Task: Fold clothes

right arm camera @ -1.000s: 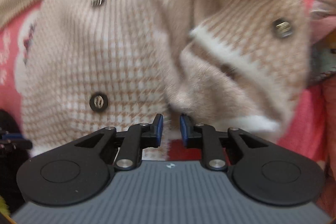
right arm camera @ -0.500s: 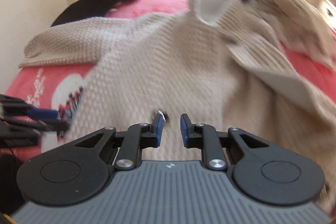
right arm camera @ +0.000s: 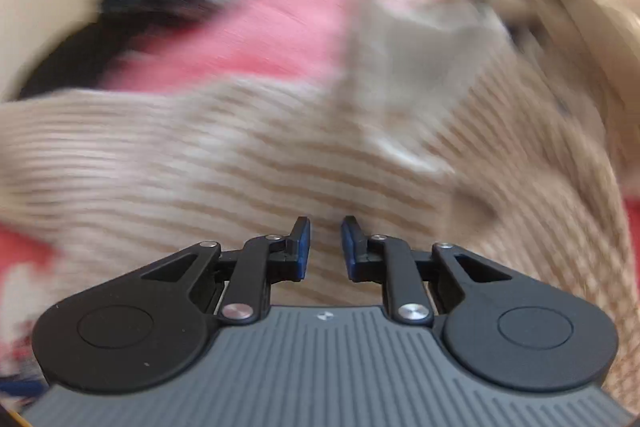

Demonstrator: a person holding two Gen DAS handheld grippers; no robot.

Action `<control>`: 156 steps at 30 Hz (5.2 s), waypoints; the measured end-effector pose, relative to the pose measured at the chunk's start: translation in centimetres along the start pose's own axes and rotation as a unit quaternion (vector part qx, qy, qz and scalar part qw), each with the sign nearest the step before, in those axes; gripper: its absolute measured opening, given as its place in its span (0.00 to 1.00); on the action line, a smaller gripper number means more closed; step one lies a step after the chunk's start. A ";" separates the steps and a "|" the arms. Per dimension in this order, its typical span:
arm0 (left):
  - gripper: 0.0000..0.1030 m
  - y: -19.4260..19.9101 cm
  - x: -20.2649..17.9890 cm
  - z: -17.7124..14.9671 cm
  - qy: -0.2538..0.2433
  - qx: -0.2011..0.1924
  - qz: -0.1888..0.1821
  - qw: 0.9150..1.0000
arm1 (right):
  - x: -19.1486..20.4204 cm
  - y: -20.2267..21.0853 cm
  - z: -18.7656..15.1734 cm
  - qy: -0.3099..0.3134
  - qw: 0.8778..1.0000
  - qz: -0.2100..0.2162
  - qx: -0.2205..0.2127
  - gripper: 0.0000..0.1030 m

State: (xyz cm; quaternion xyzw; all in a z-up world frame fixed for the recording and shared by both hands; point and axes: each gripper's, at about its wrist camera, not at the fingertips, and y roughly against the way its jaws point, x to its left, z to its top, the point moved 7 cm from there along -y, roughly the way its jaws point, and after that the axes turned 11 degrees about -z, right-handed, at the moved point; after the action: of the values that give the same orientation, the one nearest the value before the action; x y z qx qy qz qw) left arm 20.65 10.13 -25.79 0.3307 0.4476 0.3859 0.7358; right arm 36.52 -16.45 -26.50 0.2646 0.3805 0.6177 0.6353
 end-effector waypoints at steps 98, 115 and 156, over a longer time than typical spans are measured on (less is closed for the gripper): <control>0.45 -4.3 -24.3 -7.0 -0.218 0.116 -0.097 0.964 | -11.9 21.0 -26.7 0.099 0.989 -0.102 0.041 0.14; 0.44 -9.6 -30.1 -9.6 -0.214 0.129 -0.183 0.951 | -27.1 32.3 -22.6 -0.408 0.905 0.082 -0.090 0.01; 0.60 -1.2 -16.1 -6.6 0.417 0.064 -0.509 0.750 | -9.3 35.6 -24.0 -0.293 0.909 0.290 -0.058 0.01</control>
State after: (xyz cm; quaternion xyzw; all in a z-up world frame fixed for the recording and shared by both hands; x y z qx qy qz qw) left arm 10.13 -3.41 -22.84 -0.0936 0.8359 0.0238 0.5404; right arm -3.17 -25.37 -10.04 0.4950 0.0468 0.6904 0.5254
